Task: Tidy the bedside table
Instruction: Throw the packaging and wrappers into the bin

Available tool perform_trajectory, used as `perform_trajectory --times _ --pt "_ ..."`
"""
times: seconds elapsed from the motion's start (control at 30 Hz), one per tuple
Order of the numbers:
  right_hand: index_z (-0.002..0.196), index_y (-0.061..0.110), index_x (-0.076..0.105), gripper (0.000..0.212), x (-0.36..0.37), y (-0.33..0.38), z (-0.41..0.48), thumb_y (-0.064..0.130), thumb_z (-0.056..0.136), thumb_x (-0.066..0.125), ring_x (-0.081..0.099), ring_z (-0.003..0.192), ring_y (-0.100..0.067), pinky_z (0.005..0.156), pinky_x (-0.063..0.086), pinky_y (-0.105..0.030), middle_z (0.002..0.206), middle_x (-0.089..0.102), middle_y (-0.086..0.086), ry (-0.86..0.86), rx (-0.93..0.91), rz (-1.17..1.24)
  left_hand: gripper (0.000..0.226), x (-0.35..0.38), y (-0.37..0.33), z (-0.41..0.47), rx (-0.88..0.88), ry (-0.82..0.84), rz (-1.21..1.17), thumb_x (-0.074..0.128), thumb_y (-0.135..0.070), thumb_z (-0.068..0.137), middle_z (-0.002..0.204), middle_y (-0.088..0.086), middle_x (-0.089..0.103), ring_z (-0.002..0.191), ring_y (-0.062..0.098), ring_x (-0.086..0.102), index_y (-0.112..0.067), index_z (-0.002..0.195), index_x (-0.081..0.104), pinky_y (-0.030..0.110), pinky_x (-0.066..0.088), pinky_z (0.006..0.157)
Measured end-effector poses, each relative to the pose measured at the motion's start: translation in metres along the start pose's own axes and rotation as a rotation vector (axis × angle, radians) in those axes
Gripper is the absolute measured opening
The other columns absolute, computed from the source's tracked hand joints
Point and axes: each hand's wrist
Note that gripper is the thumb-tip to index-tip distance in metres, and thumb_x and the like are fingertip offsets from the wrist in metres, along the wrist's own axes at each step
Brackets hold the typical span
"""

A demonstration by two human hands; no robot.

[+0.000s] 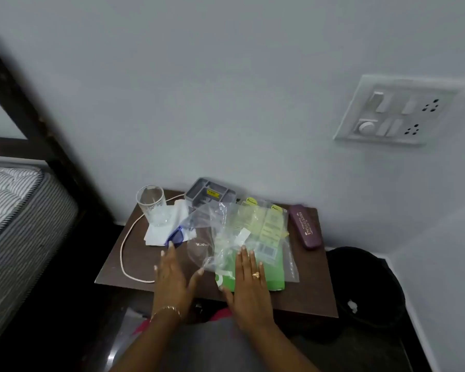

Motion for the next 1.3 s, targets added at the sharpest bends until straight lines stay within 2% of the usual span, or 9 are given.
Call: perform_trajectory --times 0.2,0.3,0.43,0.53,0.73,0.87,1.03,1.2,1.3 --pt "0.147 0.012 -0.014 0.098 -0.004 -0.01 0.031 0.036 0.087 0.06 -0.009 0.146 -0.017 0.118 -0.001 -0.031 0.158 -0.013 -0.001 0.187 0.039 0.319 0.087 0.012 -0.038 0.049 -0.397 -0.006 -0.631 0.07 -0.019 0.08 0.141 0.02 0.04 0.128 0.033 0.042 -0.007 0.145 0.014 0.045 0.037 0.105" --pt "0.146 0.014 -0.019 0.107 0.003 -0.008 0.043 0.034 0.083 0.065 -0.007 0.146 -0.019 0.12 0.001 -0.034 0.159 -0.011 -0.004 0.224 0.034 0.353 0.088 0.022 -0.037 0.062 -0.48 0.046 -0.712 0.074 -0.037 0.068 0.134 0.021 0.049 0.12 0.036 0.051 -0.008 0.139 0.031 0.049 0.044 0.099" --pt "0.147 0.013 -0.016 0.11 0.014 0.0 0.05 0.037 0.079 0.068 0.0 0.147 -0.017 0.12 0.007 -0.038 0.159 -0.009 -0.002 0.21 0.041 0.31 0.016 0.029 -0.045 0.065 -0.553 0.024 -0.73 0.064 -0.014 0.083 0.085 0.021 0.058 0.081 0.031 0.059 -0.002 0.088 0.055 0.034 0.051 0.071" --pt "0.149 0.015 0.002 0.093 0.021 0.006 0.052 0.031 0.083 0.065 0.021 0.144 -0.016 0.12 0.007 -0.036 0.158 0.014 -0.001 0.047 0.111 0.364 0.008 0.021 -0.065 0.055 -0.568 0.063 -0.893 0.054 -0.014 0.09 0.079 0.014 0.062 0.065 0.025 0.06 -0.007 0.093 0.056 0.033 0.051 0.059" --pt "0.142 0.033 0.029 0.064 -0.008 0.0 0.055 0.01 0.089 0.057 0.034 0.135 -0.005 0.108 0.032 -0.018 0.147 0.037 0.012 -0.105 0.229 0.816 0.052 0.01 -0.079 0.046 -0.607 0.212 -1.208 0.024 -0.05 0.095 0.115 0.006 0.061 0.097 0.021 0.06 -0.015 0.119 0.053 0.032 0.049 0.08" --pt "0.124 0.031 0.056 0.037 -0.051 0.0 0.045 0.028 0.087 0.059 0.048 0.12 0.008 0.098 0.038 -0.01 0.128 0.057 0.02 -0.158 0.286 1.165 0.072 0.021 -0.09 0.039 -0.684 0.39 -1.209 0.04 -0.065 0.08 0.131 0.01 0.056 0.118 0.028 0.054 -0.013 0.129 0.051 0.04 0.049 0.087" --pt "0.109 0.035 0.064 0.062 -0.066 -0.009 0.033 0.071 0.058 0.066 0.063 0.106 -0.005 0.095 0.05 -0.034 0.113 0.069 0.008 -0.055 0.635 1.542 0.067 0.029 -0.116 0.035 -0.58 0.649 -1.56 0.036 -0.061 0.086 0.134 0.02 0.053 0.126 0.035 0.049 -0.013 0.131 0.05 0.051 0.033 0.11" --pt "0.117 0.023 0.061 0.057 -0.068 -0.023 0.028 0.054 0.07 0.071 0.067 0.102 -0.024 0.094 0.049 -0.051 0.11 0.071 -0.006 -0.092 0.827 1.683 0.071 0.04 -0.131 0.037 -0.506 0.588 -1.453 0.079 -0.041 0.065 0.122 0.019 0.062 0.115 0.034 0.059 -0.011 0.125 0.056 0.046 0.048 0.097" --pt "0.114 0.022 0.059 0.041 -0.076 -0.034 0.026 0.031 0.077 0.073 0.066 0.098 -0.021 0.083 0.054 -0.04 0.11 0.07 -0.006 -0.215 0.858 1.5 0.05 0.046 -0.138 0.037 -0.477 0.493 -1.404 0.067 -0.021 0.08 0.117 0.015 0.066 0.107 0.029 0.064 -0.009 0.127 0.053 0.038 0.056 0.085"
Point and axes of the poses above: each hand's wrist, its own z-axis towards the middle knuckle, its own x-axis out of the palm, y = z × x
